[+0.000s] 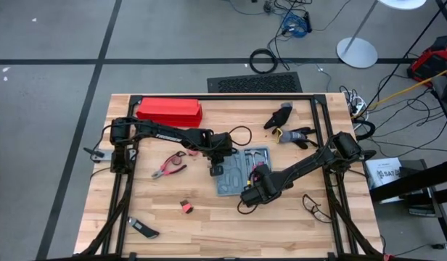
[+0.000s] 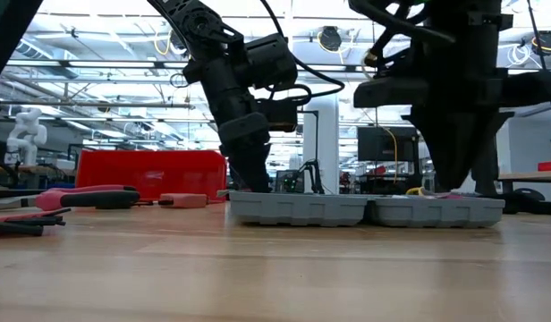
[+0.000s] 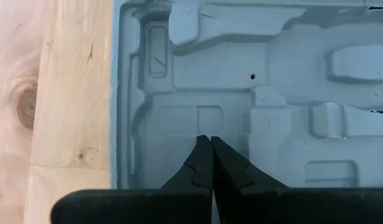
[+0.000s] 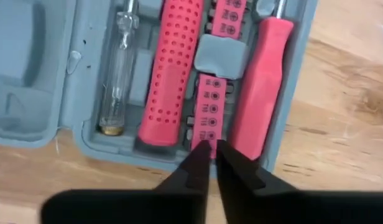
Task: Prefit tool cases
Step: Put the orange screwdriver bit set into the gray pre-fit tool case, then put the orange measuring tape into the gray pre-fit tool case
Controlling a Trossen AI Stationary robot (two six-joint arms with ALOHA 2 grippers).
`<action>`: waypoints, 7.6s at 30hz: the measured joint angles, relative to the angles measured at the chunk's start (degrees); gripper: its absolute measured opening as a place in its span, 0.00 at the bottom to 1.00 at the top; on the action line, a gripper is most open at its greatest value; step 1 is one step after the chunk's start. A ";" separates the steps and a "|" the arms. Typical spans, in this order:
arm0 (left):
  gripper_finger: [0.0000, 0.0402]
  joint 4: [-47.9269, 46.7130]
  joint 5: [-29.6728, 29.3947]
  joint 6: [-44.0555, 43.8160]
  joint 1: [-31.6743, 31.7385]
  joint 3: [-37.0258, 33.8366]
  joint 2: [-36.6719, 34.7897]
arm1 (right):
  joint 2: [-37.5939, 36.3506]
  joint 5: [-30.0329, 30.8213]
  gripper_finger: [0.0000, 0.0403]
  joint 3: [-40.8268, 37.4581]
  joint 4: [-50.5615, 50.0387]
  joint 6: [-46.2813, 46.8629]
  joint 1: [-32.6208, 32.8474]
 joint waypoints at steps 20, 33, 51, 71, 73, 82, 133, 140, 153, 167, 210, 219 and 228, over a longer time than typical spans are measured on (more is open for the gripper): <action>0.00 0.26 0.00 0.99 0.00 0.00 -0.02 | 0.04 -0.76 0.00 -1.66 3.98 -1.96 -1.13; 0.00 0.14 0.00 0.99 0.00 0.02 -0.02 | -0.24 -1.03 0.00 -6.51 9.73 -0.93 -1.13; 0.00 -2.83 0.03 3.54 0.00 3.07 -2.43 | -6.52 17.12 0.00 0.72 -11.59 -4.24 -1.07; 0.00 -11.58 -24.19 18.88 7.35 9.09 -32.86 | -26.11 22.99 0.00 0.61 9.16 -83.90 -32.99; 0.00 -12.88 -20.81 16.60 7.68 9.06 -32.91 | -27.40 6.01 0.00 -0.73 15.43 -95.45 -37.38; 0.00 -14.15 -15.19 19.85 4.73 -4.67 -29.41 | -27.50 -10.27 0.00 -17.68 26.95 -105.28 -39.51; 0.47 -16.11 -14.75 -2.02 1.75 -22.23 -22.99 | -33.27 -13.73 0.43 -24.98 45.99 -108.00 -38.48; 0.47 -11.08 -14.58 -4.81 2.44 -25.09 -22.47 | -33.27 -13.74 0.43 -24.98 46.26 -107.98 -38.47; 0.37 -8.59 -12.69 -5.55 2.26 -25.97 -17.75 | -33.27 -13.60 0.43 -24.98 47.02 -107.99 -38.48; 0.00 -5.29 -17.62 1.09 -1.32 -20.71 -27.03 | -33.27 -13.05 0.43 -24.98 48.76 -106.95 -40.76; 0.00 10.26 -13.64 -2.07 -2.30 -8.15 -23.83 | -33.27 -13.55 0.43 -24.98 40.95 -104.72 -42.00; 0.00 11.66 -13.90 -5.22 -2.25 -8.17 -23.39 | -33.27 -13.60 0.43 -24.98 40.90 -103.27 -41.98; 0.00 17.15 -15.44 -19.82 -3.26 -8.17 -19.73 | -33.27 -13.60 0.43 -24.98 40.80 -102.88 -41.98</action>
